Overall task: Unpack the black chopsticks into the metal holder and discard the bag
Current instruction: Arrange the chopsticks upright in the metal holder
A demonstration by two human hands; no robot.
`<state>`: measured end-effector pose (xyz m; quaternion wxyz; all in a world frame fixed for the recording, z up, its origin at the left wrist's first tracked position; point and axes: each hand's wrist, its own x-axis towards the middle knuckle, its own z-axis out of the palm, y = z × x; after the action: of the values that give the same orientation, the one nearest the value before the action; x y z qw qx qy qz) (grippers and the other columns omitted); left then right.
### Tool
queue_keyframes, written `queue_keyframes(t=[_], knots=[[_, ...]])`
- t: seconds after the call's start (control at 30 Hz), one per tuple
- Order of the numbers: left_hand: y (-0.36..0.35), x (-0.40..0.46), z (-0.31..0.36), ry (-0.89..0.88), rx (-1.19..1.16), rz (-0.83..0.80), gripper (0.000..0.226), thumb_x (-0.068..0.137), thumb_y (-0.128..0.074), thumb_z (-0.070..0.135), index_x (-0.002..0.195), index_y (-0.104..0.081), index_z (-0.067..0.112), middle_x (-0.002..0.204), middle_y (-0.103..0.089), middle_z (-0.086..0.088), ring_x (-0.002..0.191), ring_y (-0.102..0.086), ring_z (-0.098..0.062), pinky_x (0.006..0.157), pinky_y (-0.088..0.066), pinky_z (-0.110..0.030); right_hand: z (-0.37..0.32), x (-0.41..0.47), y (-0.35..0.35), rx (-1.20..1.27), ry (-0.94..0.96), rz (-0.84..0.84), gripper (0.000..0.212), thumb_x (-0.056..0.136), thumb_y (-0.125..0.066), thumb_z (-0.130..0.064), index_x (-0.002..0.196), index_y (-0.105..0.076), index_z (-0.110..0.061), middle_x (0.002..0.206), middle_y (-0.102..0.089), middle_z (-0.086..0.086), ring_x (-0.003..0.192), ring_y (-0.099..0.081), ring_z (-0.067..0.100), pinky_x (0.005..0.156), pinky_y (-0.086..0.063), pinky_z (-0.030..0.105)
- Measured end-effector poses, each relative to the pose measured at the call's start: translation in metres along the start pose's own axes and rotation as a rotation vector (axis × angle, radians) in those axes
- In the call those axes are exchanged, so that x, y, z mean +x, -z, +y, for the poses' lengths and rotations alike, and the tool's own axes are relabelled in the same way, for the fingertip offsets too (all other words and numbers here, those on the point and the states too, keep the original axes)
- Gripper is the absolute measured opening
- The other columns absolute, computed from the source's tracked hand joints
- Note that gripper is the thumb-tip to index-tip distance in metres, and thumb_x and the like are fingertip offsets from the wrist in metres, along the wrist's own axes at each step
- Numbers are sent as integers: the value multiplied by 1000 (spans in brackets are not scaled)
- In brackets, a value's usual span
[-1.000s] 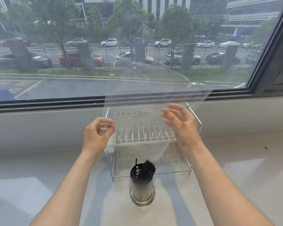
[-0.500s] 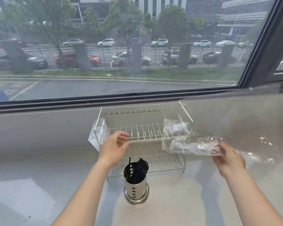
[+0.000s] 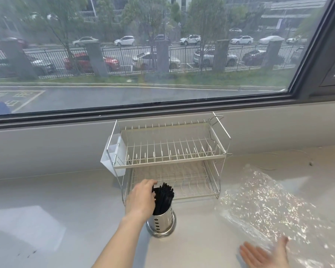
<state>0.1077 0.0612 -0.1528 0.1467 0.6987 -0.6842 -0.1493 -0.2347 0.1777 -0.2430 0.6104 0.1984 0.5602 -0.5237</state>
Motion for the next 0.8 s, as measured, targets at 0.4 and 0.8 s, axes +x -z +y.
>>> queue_keyframes(t=[0.4,0.8], knots=[[12,5,-28,107,-203,104,8,88,-72,30,90,-67,36,86,-73,22,86,-69,-8,79,-54,-32,72,-51,-183,-1105,750,-273,10,87,-74,-29,97,-75,-26,91,-76,-4,74,-74,17,66,-57,31],[14,19,-34,-95,-129,26,33,89,-68,35,120,-60,42,120,-65,19,116,-60,-9,94,-51,-35,93,-60,-228,-1332,1034,-135,20,80,-68,-14,86,-82,-28,80,-79,-11,80,-72,7,84,-56,27]])
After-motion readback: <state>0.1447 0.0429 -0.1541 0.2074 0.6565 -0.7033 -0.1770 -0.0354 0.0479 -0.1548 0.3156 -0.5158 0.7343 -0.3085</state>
